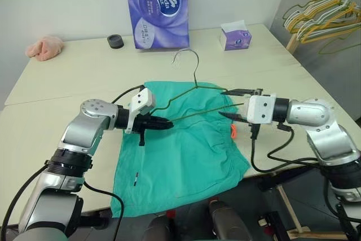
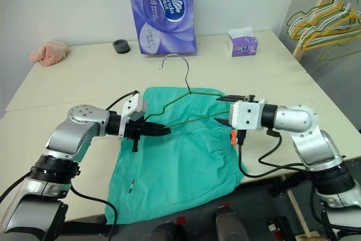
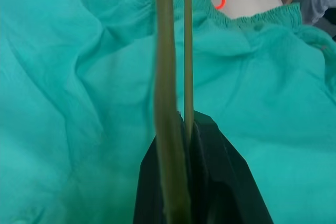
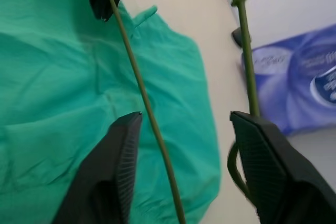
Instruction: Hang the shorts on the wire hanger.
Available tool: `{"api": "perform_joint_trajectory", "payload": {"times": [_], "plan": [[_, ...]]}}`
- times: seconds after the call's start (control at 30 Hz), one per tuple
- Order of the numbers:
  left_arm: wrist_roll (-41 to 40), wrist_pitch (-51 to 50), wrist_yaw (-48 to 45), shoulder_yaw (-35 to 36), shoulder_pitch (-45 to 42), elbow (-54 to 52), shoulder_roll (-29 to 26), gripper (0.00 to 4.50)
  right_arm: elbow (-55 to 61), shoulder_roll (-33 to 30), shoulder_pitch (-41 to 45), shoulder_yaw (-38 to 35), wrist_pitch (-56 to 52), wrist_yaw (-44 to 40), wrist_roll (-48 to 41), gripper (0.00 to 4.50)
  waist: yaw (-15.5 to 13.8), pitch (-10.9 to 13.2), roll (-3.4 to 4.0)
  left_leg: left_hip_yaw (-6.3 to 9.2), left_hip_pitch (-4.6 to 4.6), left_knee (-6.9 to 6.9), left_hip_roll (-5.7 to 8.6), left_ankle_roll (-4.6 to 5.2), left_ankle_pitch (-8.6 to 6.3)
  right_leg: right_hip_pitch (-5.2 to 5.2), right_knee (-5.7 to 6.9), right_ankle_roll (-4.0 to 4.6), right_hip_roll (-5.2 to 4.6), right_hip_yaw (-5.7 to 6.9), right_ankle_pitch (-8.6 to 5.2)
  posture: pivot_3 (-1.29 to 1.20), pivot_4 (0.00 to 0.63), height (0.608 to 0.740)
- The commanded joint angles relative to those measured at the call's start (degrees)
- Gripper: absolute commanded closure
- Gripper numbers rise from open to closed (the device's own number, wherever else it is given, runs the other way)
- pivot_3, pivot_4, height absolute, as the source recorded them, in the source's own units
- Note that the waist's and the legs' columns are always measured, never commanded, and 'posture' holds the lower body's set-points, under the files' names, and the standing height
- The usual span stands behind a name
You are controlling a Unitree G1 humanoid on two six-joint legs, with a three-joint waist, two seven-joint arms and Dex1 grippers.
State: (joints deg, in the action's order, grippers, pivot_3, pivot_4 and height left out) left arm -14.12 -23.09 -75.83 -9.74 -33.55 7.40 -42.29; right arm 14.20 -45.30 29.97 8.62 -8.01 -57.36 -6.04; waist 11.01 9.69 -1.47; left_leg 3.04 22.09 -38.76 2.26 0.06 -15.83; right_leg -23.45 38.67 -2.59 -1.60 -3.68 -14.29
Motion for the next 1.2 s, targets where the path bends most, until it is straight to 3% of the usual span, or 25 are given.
{"api": "perform_joint_trajectory", "payload": {"times": [0.03,0.07,0.27,0.5,0.63,0.97,1.07,1.2], "plan": [[3.6,6.0,-1.3,-1.8,0.3,-3.4,-2.7,4.50,7.0,-4.5,1.7,-5.4,-17.6,-3.8,-10.3,0.26,-0.1,0.0,0.01,0.00,0.00,0.01,0.00,0.00,0.00,0.00,-0.01,0.00,0.00,0.00,0.00,-0.23,0.138,0.740],[4.4,7.1,-1.3,-2.3,0.3,-3.5,-3.0,4.50,8.6,-6.0,1.7,-5.6,-21.6,-4.9,-12.5,0.02,-0.1,0.0,0.01,0.01,0.00,0.01,0.00,0.00,0.00,0.00,-0.03,0.01,0.00,0.00,-0.01,-0.23,0.138,0.740],[6.0,8.6,-0.6,-3.3,-1.3,-4.8,-2.2,4.50,12.2,-8.6,1.3,-1.1,-37.1,-3.8,-15.8,0.02,-0.1,0.0,0.00,0.03,0.01,0.02,-0.02,0.01,-0.01,0.02,-0.08,-0.01,0.00,0.05,-0.02,-0.24,0.138,0.740],[6.9,9.0,-1.0,-3.8,-1.5,-7.5,-2.8,4.50,8.4,-5.3,5.5,6.7,-41.6,-2.0,-12.9,0.02,0.0,0.0,0.01,0.02,0.09,0.02,-0.02,0.01,-0.01,-0.06,-0.06,-0.01,0.00,0.05,-0.02,-0.22,0.136,0.740],[7.1,8.8,-0.9,-3.7,-1.3,-8.3,-3.2,4.50,6.1,-3.8,7.9,9.6,-42.8,-2.2,-11.8,0.91,0.0,0.0,0.01,0.03,0.10,0.01,-0.02,0.01,-0.01,-0.06,-0.07,-0.01,0.00,0.08,-0.01,-0.22,0.134,0.740],[6.4,7.2,-0.5,-3.2,-0.9,-9.7,-2.9,4.50,6.4,-4.0,7.6,11.9,-44.6,-3.0,-11.0,4.46,-0.2,0.0,0.01,0.06,0.35,-0.06,-0.01,0.01,-0.01,-0.26,-0.03,-0.01,-0.02,0.09,0.00,-0.22,0.130,0.740],[5.4,6.0,-1.2,-3.0,-0.9,-9.6,-2.8,4.50,6.5,-4.1,7.1,11.4,-45.0,-2.8,-11.2,4.46,-0.2,0.0,0.01,0.04,0.43,-0.06,0.00,0.01,0.00,-0.36,0.03,-0.01,-0.02,0.08,0.00,-0.22,0.130,0.740],[3.5,4.4,-0.2,-1.8,-1.1,-9.2,-1.4,3.46,6.8,-4.1,5.5,9.3,-46.0,-2.0,-12.2,4.50,-0.2,0.0,0.01,0.05,0.63,-0.10,0.00,0.00,0.00,-0.59,0.14,-0.01,-0.02,0.09,0.00,-0.22,0.126,0.740]]}}
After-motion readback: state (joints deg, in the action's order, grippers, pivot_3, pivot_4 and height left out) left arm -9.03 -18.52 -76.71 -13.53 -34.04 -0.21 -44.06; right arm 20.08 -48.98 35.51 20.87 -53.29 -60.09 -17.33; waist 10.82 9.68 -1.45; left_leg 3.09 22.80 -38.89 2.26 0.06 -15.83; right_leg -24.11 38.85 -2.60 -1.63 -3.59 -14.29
